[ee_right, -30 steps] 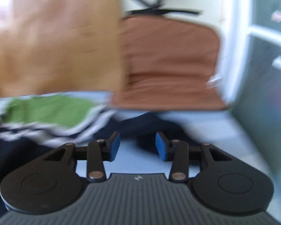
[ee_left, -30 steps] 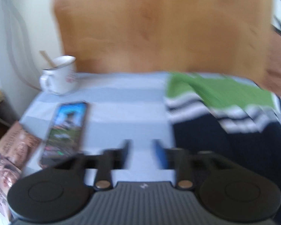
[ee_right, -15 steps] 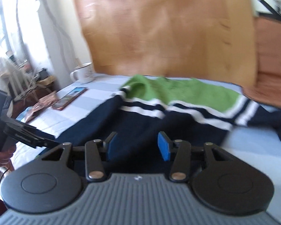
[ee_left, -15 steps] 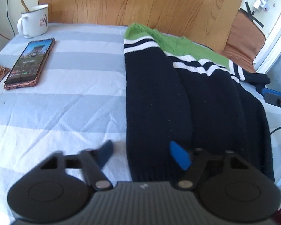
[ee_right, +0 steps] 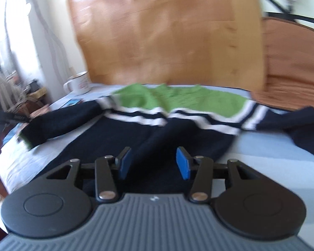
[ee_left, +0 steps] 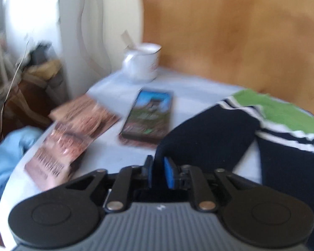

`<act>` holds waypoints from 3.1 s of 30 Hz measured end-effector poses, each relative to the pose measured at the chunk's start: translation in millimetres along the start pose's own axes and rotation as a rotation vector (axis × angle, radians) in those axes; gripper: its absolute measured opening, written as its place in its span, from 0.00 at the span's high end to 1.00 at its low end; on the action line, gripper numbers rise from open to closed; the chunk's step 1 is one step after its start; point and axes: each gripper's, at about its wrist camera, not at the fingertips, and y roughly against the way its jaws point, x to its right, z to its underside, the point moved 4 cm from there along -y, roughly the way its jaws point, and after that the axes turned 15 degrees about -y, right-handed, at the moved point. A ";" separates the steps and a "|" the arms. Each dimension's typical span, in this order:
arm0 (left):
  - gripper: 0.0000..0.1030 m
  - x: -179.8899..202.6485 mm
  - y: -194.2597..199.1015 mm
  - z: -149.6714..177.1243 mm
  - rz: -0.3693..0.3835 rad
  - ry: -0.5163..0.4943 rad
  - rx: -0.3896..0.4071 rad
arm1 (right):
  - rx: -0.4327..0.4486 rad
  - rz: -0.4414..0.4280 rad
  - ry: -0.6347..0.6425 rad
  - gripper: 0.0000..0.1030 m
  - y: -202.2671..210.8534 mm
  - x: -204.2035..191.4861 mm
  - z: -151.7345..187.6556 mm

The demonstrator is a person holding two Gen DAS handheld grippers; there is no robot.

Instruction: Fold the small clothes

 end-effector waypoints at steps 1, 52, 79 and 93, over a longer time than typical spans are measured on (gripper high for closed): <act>0.84 -1.2 -0.8 2.6 0.009 0.004 -0.009 | 0.006 0.011 -0.015 0.51 4.9 6.3 -0.3; 0.69 169.8 47.3 0.3 0.359 -0.279 0.015 | 0.169 0.110 -0.571 0.58 14.2 183.7 -5.0; 0.61 294.4 -108.0 -87.6 0.590 -0.146 0.136 | 0.490 0.030 -0.731 0.93 12.6 260.7 -131.9; 0.51 299.9 -105.7 -87.3 0.575 -0.186 0.144 | 0.321 0.211 -0.948 0.88 -5.0 322.0 -15.1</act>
